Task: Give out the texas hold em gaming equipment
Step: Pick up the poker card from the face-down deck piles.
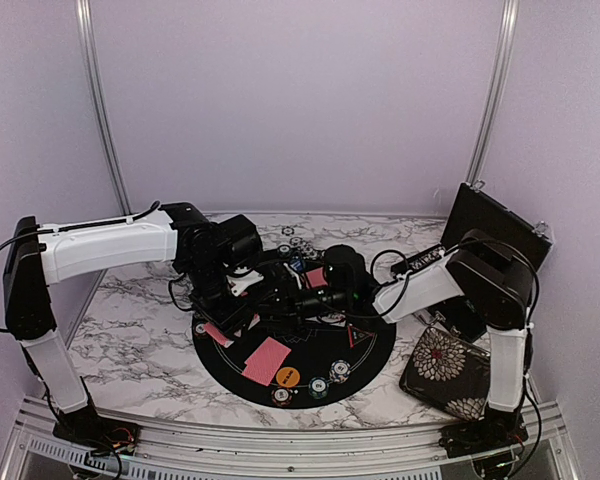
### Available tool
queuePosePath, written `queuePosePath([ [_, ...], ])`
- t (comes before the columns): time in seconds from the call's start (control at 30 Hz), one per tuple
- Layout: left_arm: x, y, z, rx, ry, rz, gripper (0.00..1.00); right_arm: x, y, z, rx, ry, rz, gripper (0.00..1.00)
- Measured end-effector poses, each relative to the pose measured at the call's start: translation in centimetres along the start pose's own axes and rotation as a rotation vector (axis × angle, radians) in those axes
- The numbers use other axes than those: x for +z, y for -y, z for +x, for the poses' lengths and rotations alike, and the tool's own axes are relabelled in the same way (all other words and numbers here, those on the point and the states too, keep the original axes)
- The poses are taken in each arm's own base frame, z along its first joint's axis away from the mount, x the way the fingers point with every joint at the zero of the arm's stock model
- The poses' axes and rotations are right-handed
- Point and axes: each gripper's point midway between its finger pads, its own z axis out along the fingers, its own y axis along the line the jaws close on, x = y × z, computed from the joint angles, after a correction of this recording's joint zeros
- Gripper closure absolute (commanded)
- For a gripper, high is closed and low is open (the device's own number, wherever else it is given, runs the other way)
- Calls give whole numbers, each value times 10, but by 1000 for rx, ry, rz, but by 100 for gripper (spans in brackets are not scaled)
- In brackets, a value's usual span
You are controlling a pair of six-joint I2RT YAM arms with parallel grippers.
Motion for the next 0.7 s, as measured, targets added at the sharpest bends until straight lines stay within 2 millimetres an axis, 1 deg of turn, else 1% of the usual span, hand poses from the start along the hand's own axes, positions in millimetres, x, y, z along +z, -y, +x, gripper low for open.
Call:
queuePosePath([
  [0.33,0,0,0,0,0,1,56,11,8,1,20,-13,1,53],
  [0.53,0,0,0,0,0,1,56,15,4,-1,11,-14,-3,54],
  [0.7,0,0,0,1,0,1,56,16,5,-1,1,-16,2,57],
])
